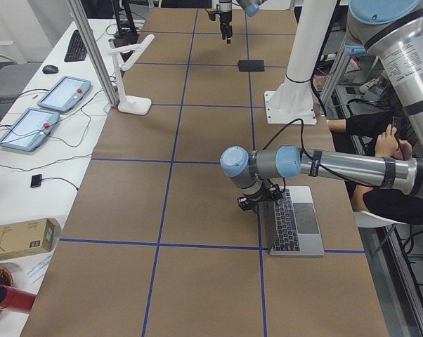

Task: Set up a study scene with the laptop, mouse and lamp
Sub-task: 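Grasp the closed grey laptop lid with the left gripper and lift it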

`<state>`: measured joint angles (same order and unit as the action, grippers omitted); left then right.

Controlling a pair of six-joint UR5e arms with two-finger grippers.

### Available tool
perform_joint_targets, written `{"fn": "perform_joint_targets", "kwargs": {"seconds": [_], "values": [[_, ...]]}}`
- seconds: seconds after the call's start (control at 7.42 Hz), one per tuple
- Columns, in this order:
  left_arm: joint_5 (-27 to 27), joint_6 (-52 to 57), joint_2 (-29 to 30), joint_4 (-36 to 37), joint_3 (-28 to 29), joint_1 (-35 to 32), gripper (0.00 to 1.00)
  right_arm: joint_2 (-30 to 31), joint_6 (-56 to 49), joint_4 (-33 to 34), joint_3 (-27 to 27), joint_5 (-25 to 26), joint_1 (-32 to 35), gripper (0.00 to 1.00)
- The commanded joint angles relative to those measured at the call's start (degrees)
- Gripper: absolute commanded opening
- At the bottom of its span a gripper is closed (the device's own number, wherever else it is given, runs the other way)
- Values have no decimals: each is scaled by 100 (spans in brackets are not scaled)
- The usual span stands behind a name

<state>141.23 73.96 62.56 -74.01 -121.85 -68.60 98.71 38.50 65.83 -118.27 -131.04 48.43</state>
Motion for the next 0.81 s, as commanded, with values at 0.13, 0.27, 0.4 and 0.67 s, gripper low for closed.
{"fn": "perform_joint_targets", "kwargs": {"seconds": [0.13, 0.27, 0.4, 0.67], "values": [[1, 21, 2, -95, -14, -13, 59, 8, -26, 0, -3, 0, 0, 98], [1, 13, 11, -174, 12, -13, 52, 8, -96, 0, -3, 0, 0, 98], [1, 21, 20, -175, -5, -13, 39, 17, -105, 0, 6, 0, 0, 98], [-8, 57, 11, -175, -41, -74, 16, 17, -106, 0, 6, 0, 0, 98]]}}
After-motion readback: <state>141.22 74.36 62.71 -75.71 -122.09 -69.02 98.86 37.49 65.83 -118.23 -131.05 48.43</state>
